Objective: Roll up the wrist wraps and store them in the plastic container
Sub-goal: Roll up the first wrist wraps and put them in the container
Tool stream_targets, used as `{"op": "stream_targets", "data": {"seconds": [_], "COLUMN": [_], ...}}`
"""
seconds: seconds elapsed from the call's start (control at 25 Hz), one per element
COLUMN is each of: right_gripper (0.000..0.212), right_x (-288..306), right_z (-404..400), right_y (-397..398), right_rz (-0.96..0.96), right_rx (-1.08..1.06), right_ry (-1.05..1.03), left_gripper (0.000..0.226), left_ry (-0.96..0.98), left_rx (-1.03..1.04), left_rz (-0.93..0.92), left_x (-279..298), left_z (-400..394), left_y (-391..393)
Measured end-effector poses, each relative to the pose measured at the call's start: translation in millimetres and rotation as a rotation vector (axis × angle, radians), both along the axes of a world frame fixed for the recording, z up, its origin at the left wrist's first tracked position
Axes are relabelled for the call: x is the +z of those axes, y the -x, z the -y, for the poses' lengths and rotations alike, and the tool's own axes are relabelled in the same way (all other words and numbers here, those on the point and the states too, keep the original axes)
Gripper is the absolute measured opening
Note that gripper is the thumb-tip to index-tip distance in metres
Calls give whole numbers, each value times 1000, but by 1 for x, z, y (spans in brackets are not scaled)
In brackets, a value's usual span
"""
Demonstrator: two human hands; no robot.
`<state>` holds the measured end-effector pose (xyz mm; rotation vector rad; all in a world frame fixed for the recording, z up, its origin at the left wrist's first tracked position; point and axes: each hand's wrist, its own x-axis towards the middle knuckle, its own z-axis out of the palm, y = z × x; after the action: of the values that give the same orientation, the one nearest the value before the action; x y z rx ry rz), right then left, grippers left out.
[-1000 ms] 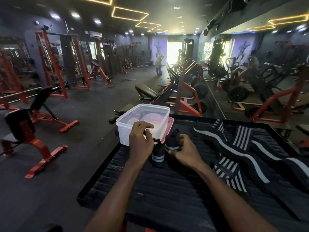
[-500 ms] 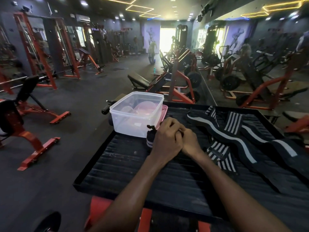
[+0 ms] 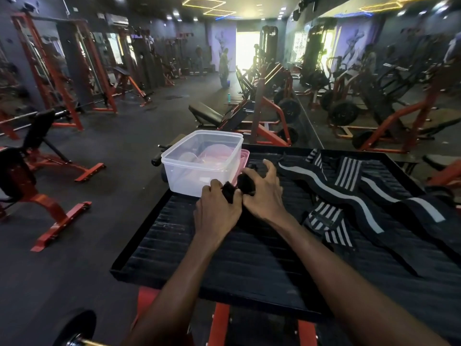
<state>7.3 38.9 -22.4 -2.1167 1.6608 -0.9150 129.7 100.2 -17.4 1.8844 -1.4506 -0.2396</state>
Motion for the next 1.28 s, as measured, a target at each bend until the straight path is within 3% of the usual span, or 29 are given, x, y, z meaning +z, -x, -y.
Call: {"op": "stream_targets", "data": {"seconds": [0.08,0.16,0.36,0.64,1.0,1.12,1.2,1.28], "right_gripper": [60,59,50,81,88,70,40,13], "right_x": [-6,-9,-2,4,13,35,56,75], "right_z": [9,13,18,36,34,27,22,26], "right_y": [2,2,16,80,101,91,74,49], "right_rz": [39,63,78,60,104,118,173,301], "right_rx": [100,150,23,-197,-301,-411,-363,-246], "right_ry": [-125,-98,13,1,-126,51,264,329], "left_gripper": [48,48,39,35,42,48,37,20], "left_ry": [0,32,82,104,23,5,47,213], "left_rx": [-32,-41,-122,-271,-356,-409,-403,-350], "left_rz": [22,56,90,195,81,60,72,75], "left_x": [-2,-2,2,6,-2,-2,4,16], "left_z": [3,7,21,67,89,88,83,74], "left_y": [1,2,15,57,77,67,58,44]}}
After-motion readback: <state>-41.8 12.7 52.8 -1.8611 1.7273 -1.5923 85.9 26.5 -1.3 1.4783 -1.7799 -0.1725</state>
